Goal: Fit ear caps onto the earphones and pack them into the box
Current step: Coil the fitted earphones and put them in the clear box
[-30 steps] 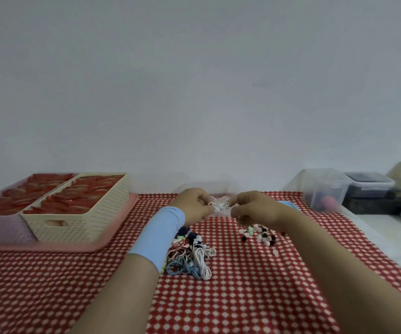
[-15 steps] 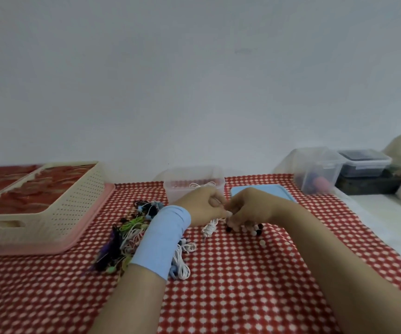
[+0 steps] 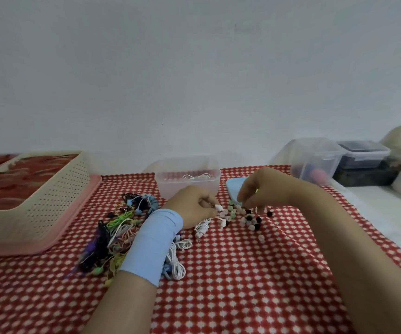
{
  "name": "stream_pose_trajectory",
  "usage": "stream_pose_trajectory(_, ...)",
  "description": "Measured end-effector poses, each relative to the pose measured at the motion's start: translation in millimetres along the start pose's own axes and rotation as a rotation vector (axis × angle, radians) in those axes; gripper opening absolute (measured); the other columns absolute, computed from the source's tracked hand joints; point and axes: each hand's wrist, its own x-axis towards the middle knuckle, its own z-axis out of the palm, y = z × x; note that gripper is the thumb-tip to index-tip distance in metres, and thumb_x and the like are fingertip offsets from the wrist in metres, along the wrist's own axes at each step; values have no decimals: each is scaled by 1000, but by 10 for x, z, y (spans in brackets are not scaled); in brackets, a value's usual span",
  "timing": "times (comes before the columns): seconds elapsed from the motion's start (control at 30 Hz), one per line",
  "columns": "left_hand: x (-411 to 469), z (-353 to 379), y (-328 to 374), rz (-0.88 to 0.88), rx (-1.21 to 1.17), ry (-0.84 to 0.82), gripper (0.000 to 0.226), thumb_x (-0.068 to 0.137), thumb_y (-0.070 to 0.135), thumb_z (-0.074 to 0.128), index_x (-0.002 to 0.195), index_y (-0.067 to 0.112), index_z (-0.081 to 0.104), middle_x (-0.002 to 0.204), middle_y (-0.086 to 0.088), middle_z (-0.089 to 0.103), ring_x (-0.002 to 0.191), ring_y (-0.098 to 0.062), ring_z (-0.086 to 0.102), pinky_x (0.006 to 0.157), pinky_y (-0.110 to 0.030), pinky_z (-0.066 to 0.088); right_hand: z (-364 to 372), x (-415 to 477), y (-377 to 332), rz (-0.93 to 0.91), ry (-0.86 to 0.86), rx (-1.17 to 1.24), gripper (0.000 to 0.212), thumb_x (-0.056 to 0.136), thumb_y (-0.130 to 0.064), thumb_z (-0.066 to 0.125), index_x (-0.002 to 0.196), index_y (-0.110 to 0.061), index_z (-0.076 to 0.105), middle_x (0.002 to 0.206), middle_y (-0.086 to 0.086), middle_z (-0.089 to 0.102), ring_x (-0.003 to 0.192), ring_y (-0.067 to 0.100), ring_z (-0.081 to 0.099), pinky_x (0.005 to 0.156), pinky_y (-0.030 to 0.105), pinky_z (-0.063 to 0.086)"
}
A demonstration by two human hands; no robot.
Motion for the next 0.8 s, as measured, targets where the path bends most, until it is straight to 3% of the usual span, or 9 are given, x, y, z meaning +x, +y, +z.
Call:
stream_pose_trajectory(0.07, -7, 2, -4, 9, -23, 15, 16, 88, 23, 70, 102, 30, 72, 92, 8, 69, 85, -6, 64, 83, -25, 50, 18, 5, 23, 44, -54, -94, 22, 85, -11, 78, 80, -33, 79, 81, -12, 78, 67, 9, 73, 69, 23, 57)
stream_pose_trajectory(0.17, -12, 22, 22, 30, -33, 29, 17, 90, 22, 66, 103, 33, 72, 92, 8, 68, 84, -6, 63, 74, -20, 47, 113, 42, 44, 98, -124, -200, 14, 82, -23, 82, 83, -36, 83, 84, -20, 77, 82, 10, 72, 77, 24, 59)
stream_pose_trajectory(0.3, -29, 60, 63, 28, -33, 11, 22, 92, 18, 62, 104, 33, 71, 93, 3, 68, 82, -11, 63, 80, -26, 53, 190, 60, 7, 110, -78, -259, 12, 83, -25, 81, 94, -29, 84, 97, -13, 77, 92, 7, 68, 84, 22, 51)
stream_pose_trajectory(0.47, -27, 85, 82, 13, -28, 10, 24, 91, 19, 61, 104, 36, 71, 96, 6, 68, 84, -12, 65, 84, -29, 54, 240, 94, -21, 118, -72, -363, 16, 82, -25, 82, 97, -23, 83, 96, -9, 77, 92, 10, 68, 96, 32, 56)
stream_pose_trajectory(0.63, -14, 108, 90, 0, -46, 28, 13, 92, 33, 65, 103, 32, 72, 100, 13, 69, 94, -4, 62, 90, -28, 49, 231, 79, -20, 98, -72, -380, 17, 83, -27, 82, 99, -21, 83, 97, -8, 76, 91, 10, 68, 93, 30, 56)
stream_pose_trajectory(0.8, -30, 87, 74, -28, -199, 65, 10, 89, 25, 70, 98, 28, 73, 99, 12, 73, 96, -1, 64, 86, -20, 47, 54, -43, -18, 6, 28, -78, 4, 86, -21, 78, 87, -22, 82, 81, -8, 79, 70, 9, 74, 69, 23, 60)
